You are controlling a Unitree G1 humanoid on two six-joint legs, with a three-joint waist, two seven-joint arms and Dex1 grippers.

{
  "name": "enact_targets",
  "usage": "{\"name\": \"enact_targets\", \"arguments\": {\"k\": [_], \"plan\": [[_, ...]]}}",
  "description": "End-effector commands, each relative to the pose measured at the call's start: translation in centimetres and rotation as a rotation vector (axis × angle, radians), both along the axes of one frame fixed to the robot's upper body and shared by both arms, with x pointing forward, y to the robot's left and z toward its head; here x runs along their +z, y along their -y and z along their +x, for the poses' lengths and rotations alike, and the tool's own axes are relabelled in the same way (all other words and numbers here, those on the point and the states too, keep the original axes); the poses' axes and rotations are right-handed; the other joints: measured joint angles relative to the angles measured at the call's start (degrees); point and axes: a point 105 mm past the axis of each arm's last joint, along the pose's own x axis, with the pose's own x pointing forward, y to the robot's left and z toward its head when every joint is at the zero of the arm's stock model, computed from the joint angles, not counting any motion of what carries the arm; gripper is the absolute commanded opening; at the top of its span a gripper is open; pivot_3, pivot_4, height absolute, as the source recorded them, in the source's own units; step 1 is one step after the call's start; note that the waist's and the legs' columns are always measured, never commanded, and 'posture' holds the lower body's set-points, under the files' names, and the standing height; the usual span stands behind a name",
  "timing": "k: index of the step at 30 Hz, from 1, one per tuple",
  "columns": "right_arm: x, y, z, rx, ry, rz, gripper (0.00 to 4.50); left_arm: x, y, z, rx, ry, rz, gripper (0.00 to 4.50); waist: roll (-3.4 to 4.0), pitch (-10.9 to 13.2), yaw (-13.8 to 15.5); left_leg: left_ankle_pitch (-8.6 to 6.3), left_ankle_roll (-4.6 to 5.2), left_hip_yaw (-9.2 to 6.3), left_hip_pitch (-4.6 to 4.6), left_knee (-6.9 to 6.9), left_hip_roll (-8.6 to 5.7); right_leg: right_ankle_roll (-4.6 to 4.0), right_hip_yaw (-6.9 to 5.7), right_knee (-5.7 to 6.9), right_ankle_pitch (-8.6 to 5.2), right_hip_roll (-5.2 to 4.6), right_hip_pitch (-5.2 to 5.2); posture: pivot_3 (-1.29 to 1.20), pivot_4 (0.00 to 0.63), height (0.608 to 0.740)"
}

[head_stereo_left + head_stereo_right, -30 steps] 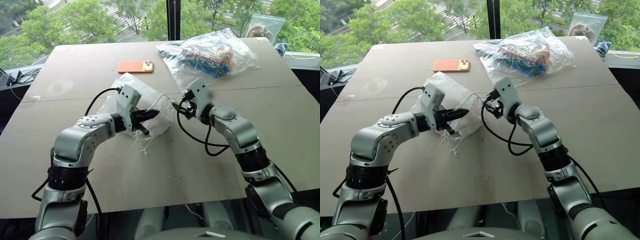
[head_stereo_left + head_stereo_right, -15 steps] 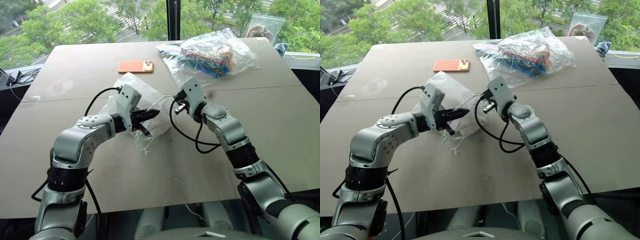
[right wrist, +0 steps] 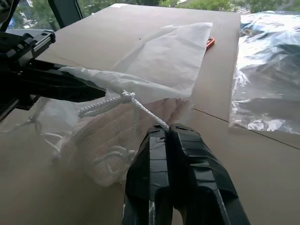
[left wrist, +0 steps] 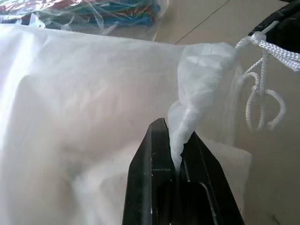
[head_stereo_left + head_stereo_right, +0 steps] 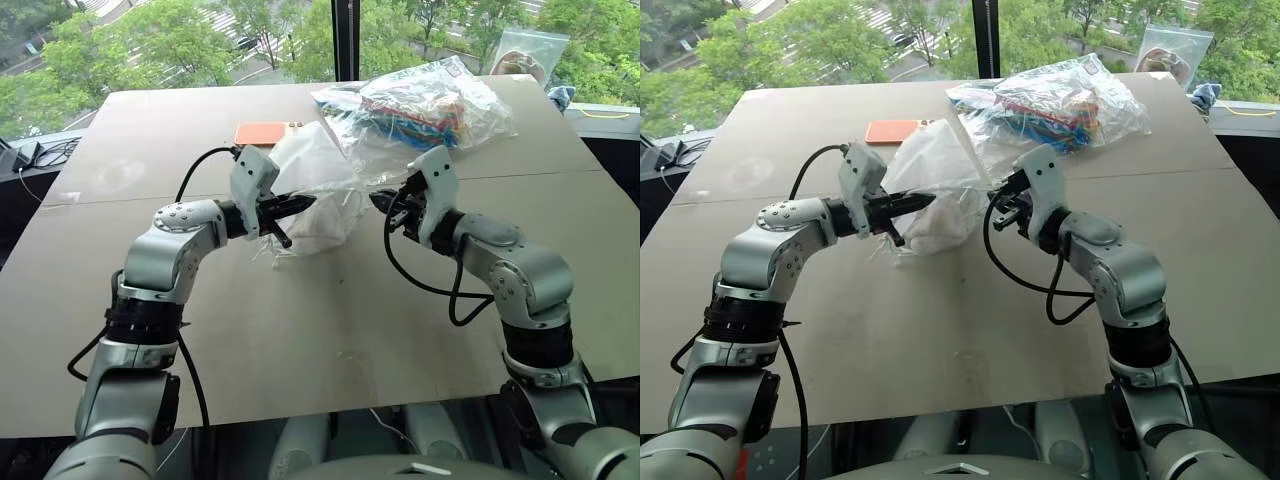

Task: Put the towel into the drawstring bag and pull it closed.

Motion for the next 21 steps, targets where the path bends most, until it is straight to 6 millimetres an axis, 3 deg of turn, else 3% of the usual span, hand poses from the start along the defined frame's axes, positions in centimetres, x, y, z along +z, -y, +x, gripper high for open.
{"name": "enact_targets", "arguments": {"k": [1, 4, 7, 8, 10, 17, 21], "plan": [[0.0, 0.7, 0.3, -0.057, 0.023, -0.003, 0.03, 0.8, 0.5, 0.0, -0.029, 0.043, -0.001, 0.00, 0.00, 0.00, 0.07, 0.00, 0.00, 0.00, 0.00, 0.00, 0.00, 0.00, 0.00, 0.00, 0.00, -0.01, 0.00, 0.00, 0.150, 0.740], [-1.2, 1.2, 0.5, -0.068, 0.065, -0.124, 0.03, 0.6, 1.0, -0.2, -0.044, 0.049, 0.002, 0.00, 0.00, 0.00, 0.18, 0.00, 0.00, -0.01, -0.04, 0.01, -0.01, 0.00, 0.00, -0.01, 0.00, -0.04, 0.00, 0.00, 0.150, 0.740], [-1.5, 1.5, 0.6, -0.082, 0.071, -0.123, 0.90, 0.5, 1.3, -0.6, -0.053, 0.049, 0.003, 0.00, -0.01, 0.00, 0.16, 0.00, 0.00, -0.01, -0.04, 0.02, -0.03, 0.01, -0.01, -0.01, 0.00, -0.05, 0.00, 0.00, 0.150, 0.740], [-1.6, 1.5, 0.4, -0.075, 0.074, -0.133, 1.49, 0.4, 1.4, -0.6, -0.054, 0.049, 0.003, 0.00, -0.01, 0.00, 0.15, 0.00, 0.00, -0.02, -0.04, 0.02, -0.01, 0.01, -0.01, -0.01, 0.00, -0.04, 0.00, 0.00, 0.150, 0.740], [-1.7, 1.4, -0.2, -0.043, 0.071, -0.140, 1.94, 0.4, 1.4, -0.7, -0.052, 0.046, 0.000, 0.00, -0.01, 0.00, 0.16, 0.00, 0.00, -0.01, -0.04, 0.02, -0.01, 0.01, -0.01, 0.00, 0.00, -0.03, 0.00, 0.00, 0.150, 0.740], [-0.9, 0.9, -0.6, -0.037, 0.110, -0.127, 1.94, 0.1, 1.4, -0.9, -0.050, 0.041, 0.001, 0.00, -0.01, 0.00, 0.14, 0.00, 0.00, -0.03, -0.04, 0.02, 0.00, 0.01, -0.02, 0.00, 0.00, -0.02, 0.00, 0.00, 0.150, 0.740], [0.1, -0.3, -2.8, 0.097, 0.109, -0.089, 1.94, 0.1, 1.2, -0.7, -0.037, 0.042, 0.004, 0.00, -0.01, 0.00, 0.18, 0.00, 0.00, -0.03, -0.04, 0.02, 0.00, 0.01, -0.02, -0.01, 0.00, -0.03, 0.00, 0.00, 0.150, 0.740]]}}
